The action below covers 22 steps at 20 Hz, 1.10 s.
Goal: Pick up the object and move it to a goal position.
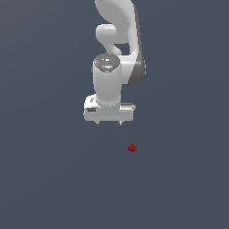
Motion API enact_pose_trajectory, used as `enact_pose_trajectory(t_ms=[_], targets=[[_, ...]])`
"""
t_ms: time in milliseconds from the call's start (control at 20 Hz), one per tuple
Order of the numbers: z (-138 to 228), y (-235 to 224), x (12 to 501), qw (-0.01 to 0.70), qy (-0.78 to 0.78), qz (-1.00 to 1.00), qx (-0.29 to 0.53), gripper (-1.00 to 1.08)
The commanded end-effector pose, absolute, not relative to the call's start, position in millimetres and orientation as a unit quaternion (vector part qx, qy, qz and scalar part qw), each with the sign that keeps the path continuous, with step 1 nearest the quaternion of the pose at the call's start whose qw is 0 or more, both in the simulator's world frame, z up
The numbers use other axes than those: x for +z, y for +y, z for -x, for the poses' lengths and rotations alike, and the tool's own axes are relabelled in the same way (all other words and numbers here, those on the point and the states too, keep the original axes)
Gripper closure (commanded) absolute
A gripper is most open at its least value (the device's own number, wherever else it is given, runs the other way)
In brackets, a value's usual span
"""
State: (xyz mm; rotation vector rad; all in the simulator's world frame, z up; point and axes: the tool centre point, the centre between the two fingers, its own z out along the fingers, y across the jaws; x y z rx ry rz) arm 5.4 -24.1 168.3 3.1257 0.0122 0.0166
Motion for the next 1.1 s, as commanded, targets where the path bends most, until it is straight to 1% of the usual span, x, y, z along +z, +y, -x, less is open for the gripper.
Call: enact_pose_trajectory(t_ms=[0,400,1050], targets=[[-7.8,-20.0,165.0,0.009,0.022,-1.000,0.004,-0.92],[-21.2,1.9,147.1,0.012,0.122,-0.992,0.001,-0.92],[-46.3,56.1,103.9,0.008,0.345,-0.939,-0.003,-0.92]])
